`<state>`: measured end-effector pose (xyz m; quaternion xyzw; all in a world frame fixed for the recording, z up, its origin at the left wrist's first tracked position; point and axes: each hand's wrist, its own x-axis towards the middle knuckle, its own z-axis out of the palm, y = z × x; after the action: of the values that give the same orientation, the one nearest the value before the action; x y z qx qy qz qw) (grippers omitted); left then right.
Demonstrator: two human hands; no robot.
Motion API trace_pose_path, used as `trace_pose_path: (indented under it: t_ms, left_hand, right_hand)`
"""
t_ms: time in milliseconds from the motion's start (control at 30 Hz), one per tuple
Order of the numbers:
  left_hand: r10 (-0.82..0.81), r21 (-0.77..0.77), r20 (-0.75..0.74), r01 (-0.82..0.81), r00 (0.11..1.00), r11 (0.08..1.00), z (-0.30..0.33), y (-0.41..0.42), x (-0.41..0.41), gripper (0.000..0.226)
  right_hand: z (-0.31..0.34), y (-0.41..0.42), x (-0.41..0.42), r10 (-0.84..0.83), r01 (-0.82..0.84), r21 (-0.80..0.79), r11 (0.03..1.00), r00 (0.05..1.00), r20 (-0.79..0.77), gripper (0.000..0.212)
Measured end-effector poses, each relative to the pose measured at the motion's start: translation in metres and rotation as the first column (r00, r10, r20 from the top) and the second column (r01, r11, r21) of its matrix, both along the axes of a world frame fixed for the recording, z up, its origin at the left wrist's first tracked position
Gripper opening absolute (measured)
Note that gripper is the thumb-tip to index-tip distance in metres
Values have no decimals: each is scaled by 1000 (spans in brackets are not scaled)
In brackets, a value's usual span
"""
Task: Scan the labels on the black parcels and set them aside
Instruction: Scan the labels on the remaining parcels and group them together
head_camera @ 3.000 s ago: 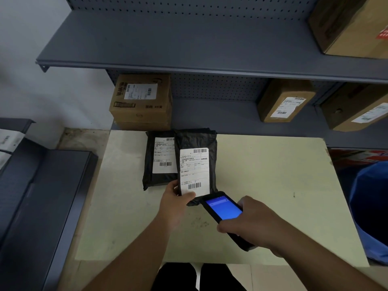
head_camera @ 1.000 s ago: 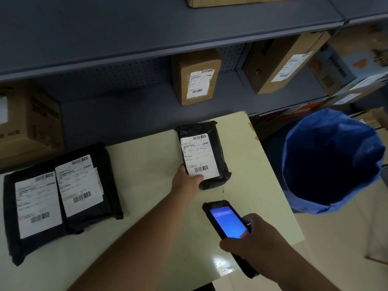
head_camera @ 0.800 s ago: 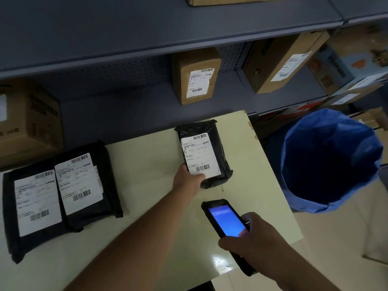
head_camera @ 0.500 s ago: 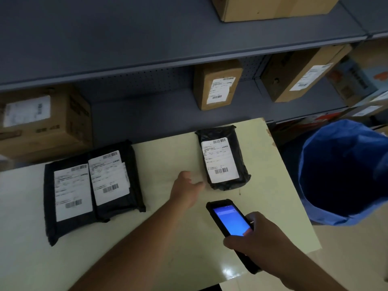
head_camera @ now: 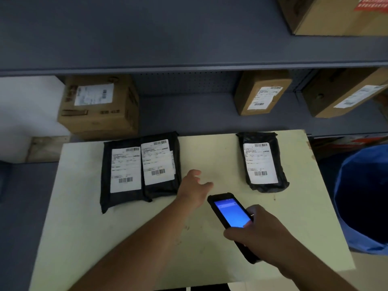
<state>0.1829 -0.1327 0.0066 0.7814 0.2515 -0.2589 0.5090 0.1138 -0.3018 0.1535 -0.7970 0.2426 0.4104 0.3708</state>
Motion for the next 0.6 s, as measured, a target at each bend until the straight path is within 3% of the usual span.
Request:
trace_pose_path:
  t_ms: [600]
  left_hand:
    - [58, 126, 91, -69, 994, 990, 13, 120, -32, 59]
  right_hand:
    - [4, 94, -6, 148, -148, -3, 989, 989, 15, 46]
